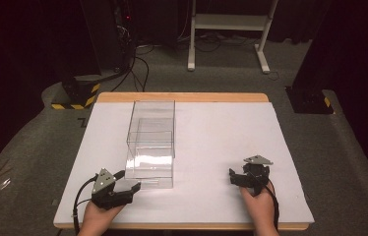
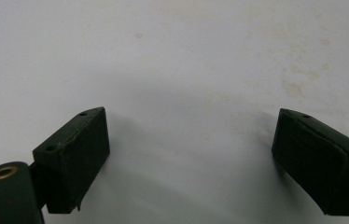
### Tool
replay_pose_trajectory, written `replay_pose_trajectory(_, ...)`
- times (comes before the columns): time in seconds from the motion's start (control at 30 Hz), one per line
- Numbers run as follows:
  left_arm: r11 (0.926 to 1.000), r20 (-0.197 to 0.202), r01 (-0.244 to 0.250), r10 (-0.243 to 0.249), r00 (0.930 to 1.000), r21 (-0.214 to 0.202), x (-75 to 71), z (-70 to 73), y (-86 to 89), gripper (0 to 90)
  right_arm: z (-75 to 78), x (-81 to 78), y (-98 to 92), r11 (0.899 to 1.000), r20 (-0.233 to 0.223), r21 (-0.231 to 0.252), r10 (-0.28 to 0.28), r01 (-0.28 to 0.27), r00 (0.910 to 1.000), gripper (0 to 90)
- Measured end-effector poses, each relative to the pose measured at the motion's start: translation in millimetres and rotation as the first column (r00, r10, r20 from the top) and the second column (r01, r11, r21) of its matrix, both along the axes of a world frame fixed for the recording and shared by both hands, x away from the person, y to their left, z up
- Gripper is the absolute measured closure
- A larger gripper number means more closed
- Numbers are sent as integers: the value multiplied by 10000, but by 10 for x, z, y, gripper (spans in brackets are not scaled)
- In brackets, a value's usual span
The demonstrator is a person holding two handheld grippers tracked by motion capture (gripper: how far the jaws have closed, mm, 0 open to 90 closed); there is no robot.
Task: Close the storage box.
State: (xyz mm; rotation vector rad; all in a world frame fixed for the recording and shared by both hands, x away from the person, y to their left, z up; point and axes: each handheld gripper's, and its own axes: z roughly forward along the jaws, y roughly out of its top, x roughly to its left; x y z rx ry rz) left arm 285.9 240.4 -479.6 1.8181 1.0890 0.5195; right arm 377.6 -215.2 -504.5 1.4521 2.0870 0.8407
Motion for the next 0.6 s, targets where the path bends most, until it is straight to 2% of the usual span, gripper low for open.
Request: replay_pose_trajectory(0.6,9997,28,-233,233,9997,-70,90,-5,20,251,-1,0,-1,10000,3,4,1,-1,10000,108)
